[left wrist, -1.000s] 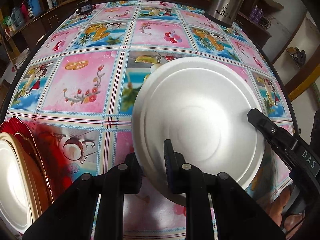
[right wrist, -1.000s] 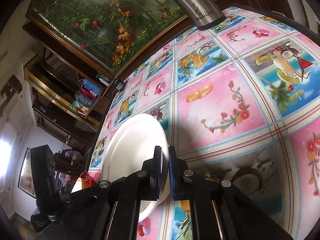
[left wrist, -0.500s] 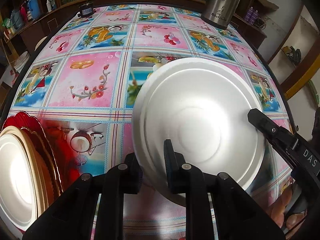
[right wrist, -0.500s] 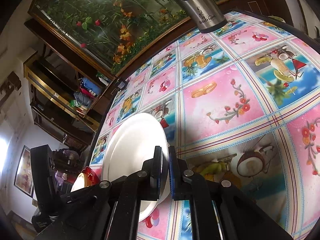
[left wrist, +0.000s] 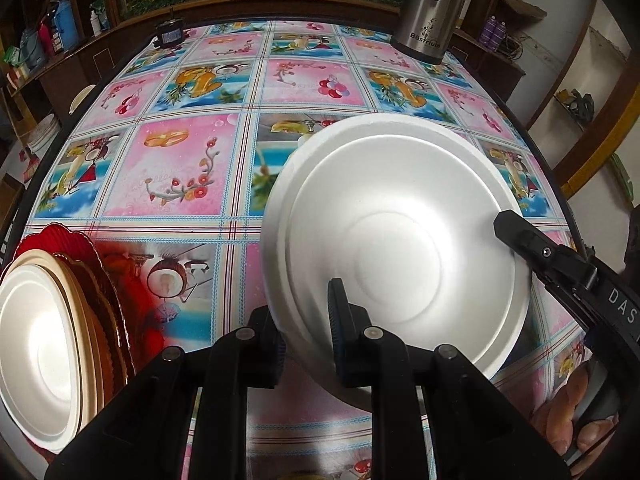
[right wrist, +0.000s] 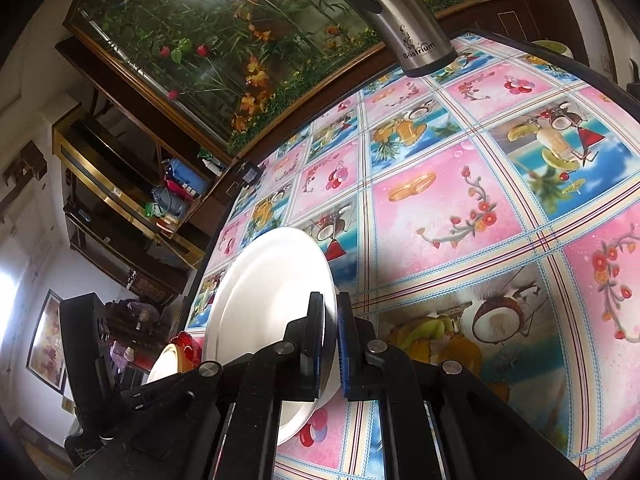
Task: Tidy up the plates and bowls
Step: 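Lift the white foam plate and carry it toward the stack with the right gripper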
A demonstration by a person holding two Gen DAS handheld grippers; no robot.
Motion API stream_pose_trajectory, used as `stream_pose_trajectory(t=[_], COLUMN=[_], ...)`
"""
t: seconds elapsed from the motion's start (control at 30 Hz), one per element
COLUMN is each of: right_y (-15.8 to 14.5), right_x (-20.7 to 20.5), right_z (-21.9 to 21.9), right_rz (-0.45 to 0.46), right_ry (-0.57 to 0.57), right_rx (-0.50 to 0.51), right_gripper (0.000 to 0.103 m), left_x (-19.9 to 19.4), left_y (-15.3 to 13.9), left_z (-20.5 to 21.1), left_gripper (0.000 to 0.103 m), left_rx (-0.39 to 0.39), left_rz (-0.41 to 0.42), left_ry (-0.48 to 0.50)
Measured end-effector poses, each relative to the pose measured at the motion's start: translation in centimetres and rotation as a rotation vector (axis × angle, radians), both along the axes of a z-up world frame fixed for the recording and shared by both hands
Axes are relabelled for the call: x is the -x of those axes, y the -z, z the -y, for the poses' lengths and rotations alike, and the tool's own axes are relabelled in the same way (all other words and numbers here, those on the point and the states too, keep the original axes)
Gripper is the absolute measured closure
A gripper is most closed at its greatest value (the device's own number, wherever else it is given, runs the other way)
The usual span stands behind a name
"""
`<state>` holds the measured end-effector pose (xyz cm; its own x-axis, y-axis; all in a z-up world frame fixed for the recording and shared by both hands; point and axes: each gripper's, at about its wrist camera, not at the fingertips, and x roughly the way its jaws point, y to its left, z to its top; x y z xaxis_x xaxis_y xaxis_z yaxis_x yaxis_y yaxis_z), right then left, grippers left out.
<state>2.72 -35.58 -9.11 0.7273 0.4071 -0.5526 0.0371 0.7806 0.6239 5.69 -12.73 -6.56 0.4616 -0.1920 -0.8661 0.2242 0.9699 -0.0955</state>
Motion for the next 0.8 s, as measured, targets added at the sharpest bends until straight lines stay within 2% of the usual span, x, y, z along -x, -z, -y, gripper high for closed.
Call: stream_pose_trajectory(t=[0.8], right_y=[-1.9], right_x=[0.7], right_z=[-0.2], right_rz=[0.049], right_ry=[-0.008], right_rx=[-0.003], right_gripper=[0.096], left_x=[1.0], left_y=[-1.5], left_z=[-0.5], left_gripper=[0.086], left_rx=[0.002], left_rz=[0.057], left_ry=[0.007])
